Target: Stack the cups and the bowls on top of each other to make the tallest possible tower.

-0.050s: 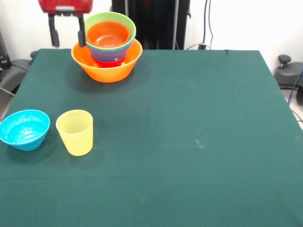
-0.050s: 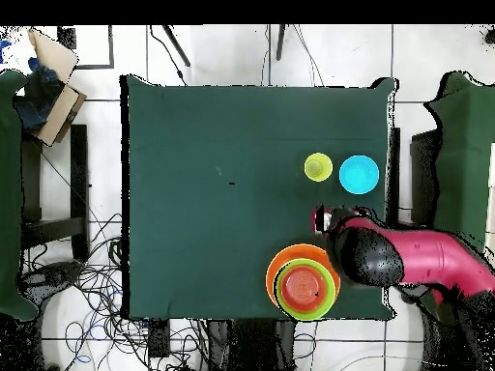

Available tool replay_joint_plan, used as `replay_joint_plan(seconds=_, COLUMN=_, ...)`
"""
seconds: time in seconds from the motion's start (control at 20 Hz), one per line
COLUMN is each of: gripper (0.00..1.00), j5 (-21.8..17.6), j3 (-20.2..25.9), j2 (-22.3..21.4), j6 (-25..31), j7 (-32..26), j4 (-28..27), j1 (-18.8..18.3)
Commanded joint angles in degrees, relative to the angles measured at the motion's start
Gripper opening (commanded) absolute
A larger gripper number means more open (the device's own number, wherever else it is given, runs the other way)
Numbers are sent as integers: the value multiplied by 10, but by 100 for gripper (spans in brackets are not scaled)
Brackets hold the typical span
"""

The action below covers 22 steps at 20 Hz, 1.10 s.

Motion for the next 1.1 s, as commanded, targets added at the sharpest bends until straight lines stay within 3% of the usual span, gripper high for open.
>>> replay_joint_plan(seconds=0.05, gripper=100, j5=-9, j3=18, j2=111, j6=85, j7=-101, j4=-165, j1=50)
replay_joint_plan(seconds=0.55, gripper=100, j5=-28, j3=12, j2=224, j6=94, j7=-114, j4=-318, j1=118)
replay_joint_plan(seconds=0.75, gripper=100, j5=-35, j3=-2, j2=222, j6=79, j7=-97, j4=-313, j1=129)
replay_joint_plan(seconds=0.95, gripper=100, j5=-46, j3=-15, j2=217, j6=44, j7=-77, j4=-273, j1=122)
replay_joint_plan(seconds=1.1, gripper=100, j5=-56, j3=-14, j2=236, j6=26, j7=-90, j4=-262, j1=110)
